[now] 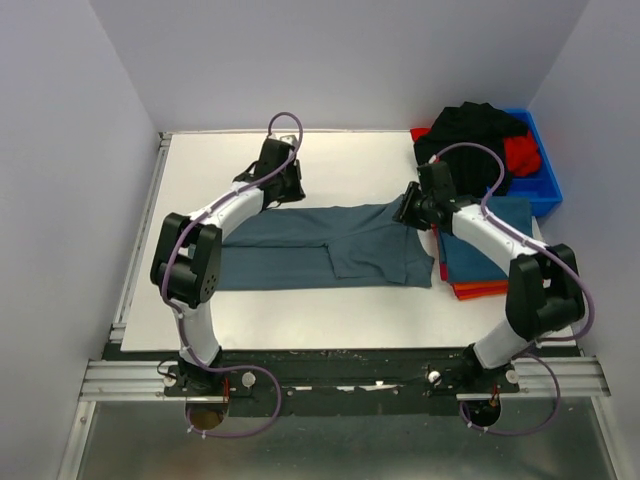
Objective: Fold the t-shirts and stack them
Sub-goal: Fold the other side of the tshirt into a rectangle
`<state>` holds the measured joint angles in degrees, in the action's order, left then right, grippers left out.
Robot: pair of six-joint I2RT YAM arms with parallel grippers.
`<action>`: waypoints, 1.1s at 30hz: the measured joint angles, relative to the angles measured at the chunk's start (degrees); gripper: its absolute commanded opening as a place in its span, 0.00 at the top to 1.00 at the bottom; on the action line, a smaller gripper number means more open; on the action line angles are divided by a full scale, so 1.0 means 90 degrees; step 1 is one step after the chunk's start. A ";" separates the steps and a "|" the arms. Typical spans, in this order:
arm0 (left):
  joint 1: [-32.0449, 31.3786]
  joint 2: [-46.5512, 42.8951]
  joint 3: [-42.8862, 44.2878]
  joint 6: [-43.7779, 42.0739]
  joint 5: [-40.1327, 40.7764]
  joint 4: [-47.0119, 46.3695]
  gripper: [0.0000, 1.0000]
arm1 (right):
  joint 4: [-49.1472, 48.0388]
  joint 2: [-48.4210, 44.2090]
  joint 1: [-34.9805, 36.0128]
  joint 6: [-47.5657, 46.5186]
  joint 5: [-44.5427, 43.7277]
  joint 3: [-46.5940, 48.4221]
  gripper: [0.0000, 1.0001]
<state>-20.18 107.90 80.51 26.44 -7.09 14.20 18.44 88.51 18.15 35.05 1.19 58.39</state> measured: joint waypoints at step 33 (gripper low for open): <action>-0.0223 0.0704 -0.0243 0.0248 0.0748 0.0141 1.00 | 0.0702 0.2336 -0.0585 -0.0573 -0.0136 0.1860 0.58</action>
<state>-22.20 114.24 78.32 28.67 -0.36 15.46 24.75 109.54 12.88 29.89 -0.03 75.13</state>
